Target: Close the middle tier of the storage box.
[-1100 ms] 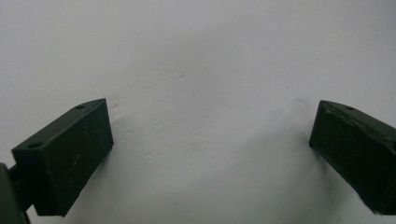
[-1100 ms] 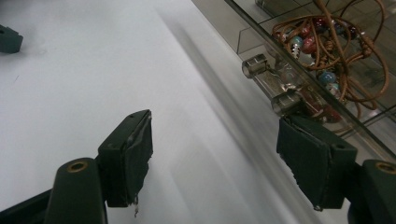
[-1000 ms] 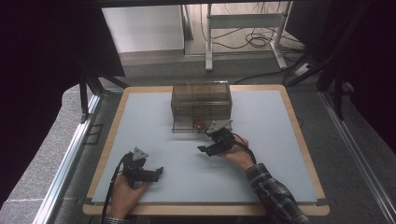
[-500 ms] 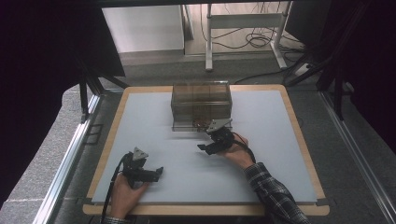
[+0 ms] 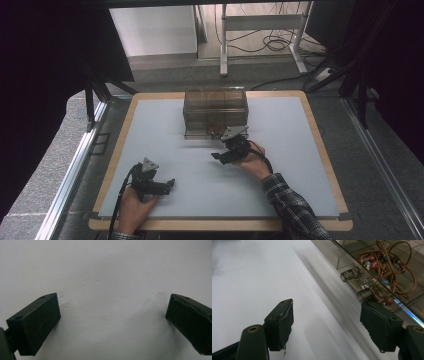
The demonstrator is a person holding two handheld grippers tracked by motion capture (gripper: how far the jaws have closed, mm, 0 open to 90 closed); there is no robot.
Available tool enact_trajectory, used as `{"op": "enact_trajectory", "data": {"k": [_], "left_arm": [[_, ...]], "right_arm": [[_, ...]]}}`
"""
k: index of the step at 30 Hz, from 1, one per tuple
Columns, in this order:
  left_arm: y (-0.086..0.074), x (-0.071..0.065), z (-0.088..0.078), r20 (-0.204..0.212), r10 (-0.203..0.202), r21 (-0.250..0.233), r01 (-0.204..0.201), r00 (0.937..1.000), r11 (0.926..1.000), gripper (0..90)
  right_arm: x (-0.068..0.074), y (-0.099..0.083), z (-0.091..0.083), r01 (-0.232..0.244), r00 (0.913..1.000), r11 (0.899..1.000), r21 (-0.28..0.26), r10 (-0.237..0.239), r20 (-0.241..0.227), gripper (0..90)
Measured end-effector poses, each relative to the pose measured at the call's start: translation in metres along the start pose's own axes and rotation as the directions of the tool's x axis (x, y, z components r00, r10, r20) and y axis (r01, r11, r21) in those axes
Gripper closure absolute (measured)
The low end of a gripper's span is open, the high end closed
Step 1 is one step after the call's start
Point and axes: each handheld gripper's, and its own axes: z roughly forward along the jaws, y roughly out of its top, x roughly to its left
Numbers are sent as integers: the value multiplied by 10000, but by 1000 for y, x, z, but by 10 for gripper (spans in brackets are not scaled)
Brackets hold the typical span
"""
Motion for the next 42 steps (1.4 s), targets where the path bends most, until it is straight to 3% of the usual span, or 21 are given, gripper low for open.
{"op": "enact_trajectory", "data": {"k": [42], "left_arm": [[0, 0, 0, -5, -1, -1, 1, 10000, 10000, 0]], "right_arm": [[-21, 6, 7, -409, 9982, 9991, -106, 413, 428, 253]]}}
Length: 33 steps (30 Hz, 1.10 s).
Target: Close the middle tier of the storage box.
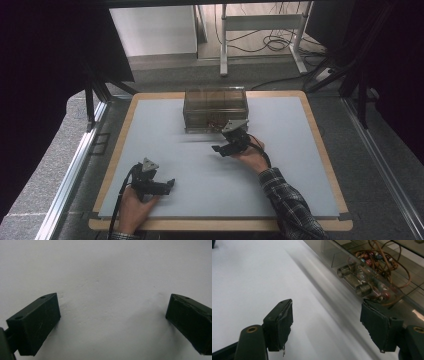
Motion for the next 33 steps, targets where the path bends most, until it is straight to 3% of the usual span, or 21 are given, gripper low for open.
{"op": "enact_trajectory", "data": {"k": [33], "left_arm": [[0, 0, 0, 6, 1, 1, -1, 10000, 10000, 0]], "right_arm": [[-9, 11, 9, 46, 9997, 10000, -7, -45, 259, 251]]}}
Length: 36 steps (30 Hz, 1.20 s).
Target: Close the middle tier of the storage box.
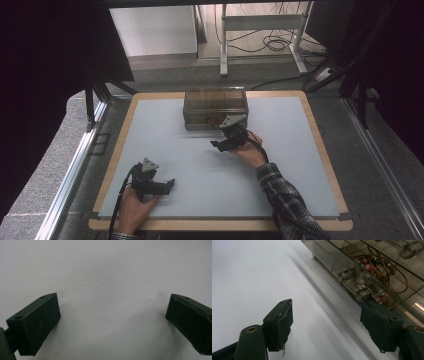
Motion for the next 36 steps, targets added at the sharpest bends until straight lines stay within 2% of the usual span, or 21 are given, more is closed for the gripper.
{"op": "enact_trajectory", "data": {"k": [36], "left_arm": [[0, 0, 0, -1, -1, 0, 1, 10000, 10000, 0]], "right_arm": [[-11, 6, 14, -113, 9992, 9999, -42, 115, 381, 208]]}}
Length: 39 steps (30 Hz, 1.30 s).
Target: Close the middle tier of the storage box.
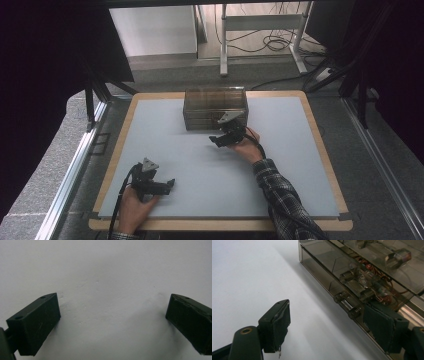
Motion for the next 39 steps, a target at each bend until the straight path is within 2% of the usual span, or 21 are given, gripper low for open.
{"op": "enact_trajectory", "data": {"k": [24, 39], "left_arm": [[0, 0, 0, -2, 5, 1, -5, 10000, 10000, 0], [0, 0, 0, -1, 5, 1, -5, 10000, 10000, 0]], "right_arm": [[1, -1, 2, 116, 9998, 9998, 183, -118, 152, 195], [12, -3, -7, 458, 9989, 9988, 144, -458, -23, 190]]}}
